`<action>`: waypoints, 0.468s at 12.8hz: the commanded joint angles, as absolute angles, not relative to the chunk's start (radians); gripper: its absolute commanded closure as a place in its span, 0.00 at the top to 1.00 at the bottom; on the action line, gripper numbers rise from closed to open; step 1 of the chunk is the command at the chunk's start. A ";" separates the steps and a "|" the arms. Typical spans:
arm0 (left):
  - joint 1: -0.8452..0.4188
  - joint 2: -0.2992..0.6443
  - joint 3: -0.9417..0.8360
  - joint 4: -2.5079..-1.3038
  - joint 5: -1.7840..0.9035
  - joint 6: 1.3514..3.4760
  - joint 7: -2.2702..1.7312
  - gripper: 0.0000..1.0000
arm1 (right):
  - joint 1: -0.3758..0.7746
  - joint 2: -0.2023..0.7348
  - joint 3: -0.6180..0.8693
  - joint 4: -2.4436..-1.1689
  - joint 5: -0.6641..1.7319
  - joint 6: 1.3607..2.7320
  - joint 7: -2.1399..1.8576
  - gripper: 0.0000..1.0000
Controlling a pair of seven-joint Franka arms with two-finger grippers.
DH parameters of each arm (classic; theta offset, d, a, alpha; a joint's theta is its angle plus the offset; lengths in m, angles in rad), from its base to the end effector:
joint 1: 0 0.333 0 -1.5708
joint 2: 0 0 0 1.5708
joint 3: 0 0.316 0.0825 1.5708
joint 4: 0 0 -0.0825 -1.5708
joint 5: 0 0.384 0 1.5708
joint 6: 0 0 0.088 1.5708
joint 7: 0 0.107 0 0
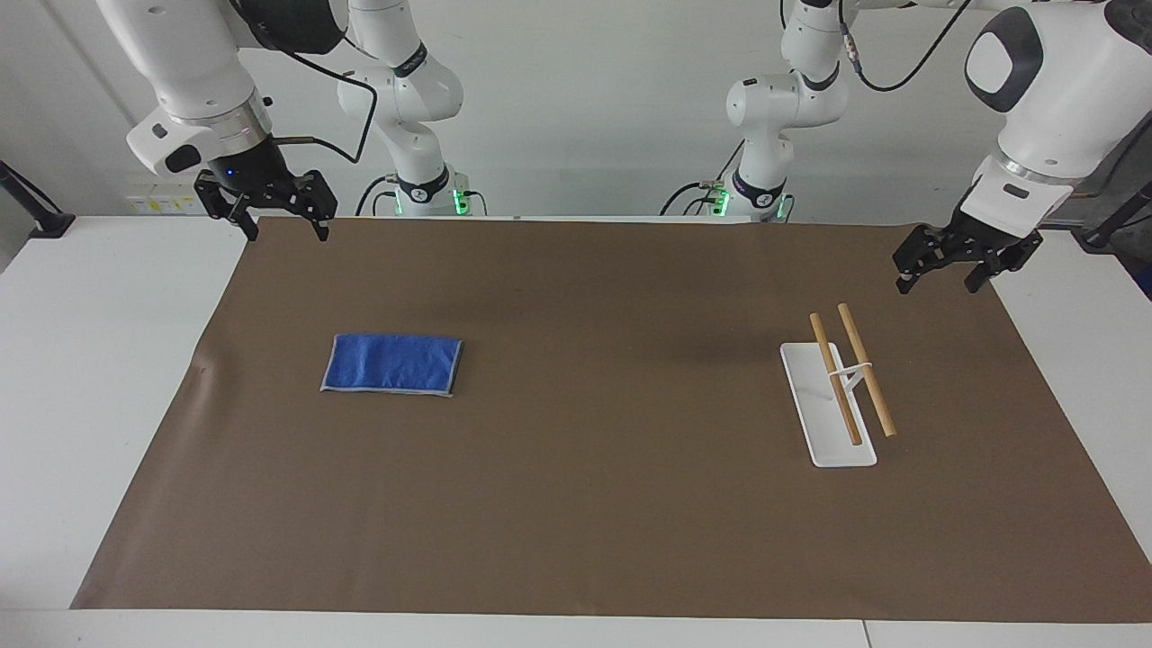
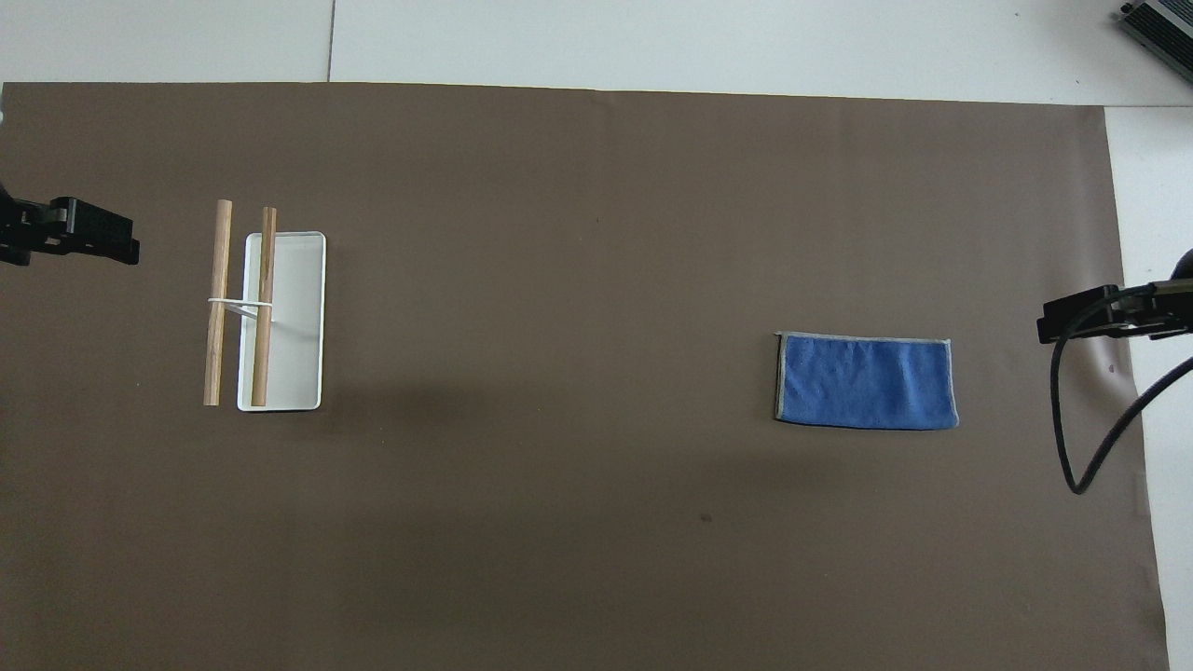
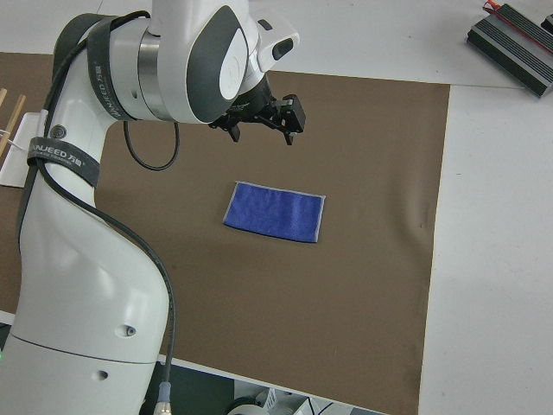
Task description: Right arm passes towel to left arm to hang
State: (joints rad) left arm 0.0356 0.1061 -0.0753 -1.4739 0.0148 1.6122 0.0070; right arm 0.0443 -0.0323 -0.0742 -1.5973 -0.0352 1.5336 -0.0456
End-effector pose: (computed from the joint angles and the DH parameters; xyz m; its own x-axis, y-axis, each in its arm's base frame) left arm 0.5913 -0.0195 0.6135 0.9984 -0.0466 0.0324 -0.0464 -0.9989 -0.0071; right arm 0.5400 -0.0207 0.6265 0.9994 0.0145 -0.0329 0.0155 -0.9994 0.0313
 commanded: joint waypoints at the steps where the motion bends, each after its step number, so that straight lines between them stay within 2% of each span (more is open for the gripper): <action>1: 0.038 0.077 -0.077 -1.509 0.031 1.626 -0.003 1.00 | 0.037 -0.048 -0.064 -1.620 -0.040 1.552 -0.034 1.00; 6: 0.038 0.077 -0.077 -1.509 0.031 1.626 -0.003 1.00 | 0.035 -0.049 -0.066 -1.626 -0.038 1.552 -0.025 1.00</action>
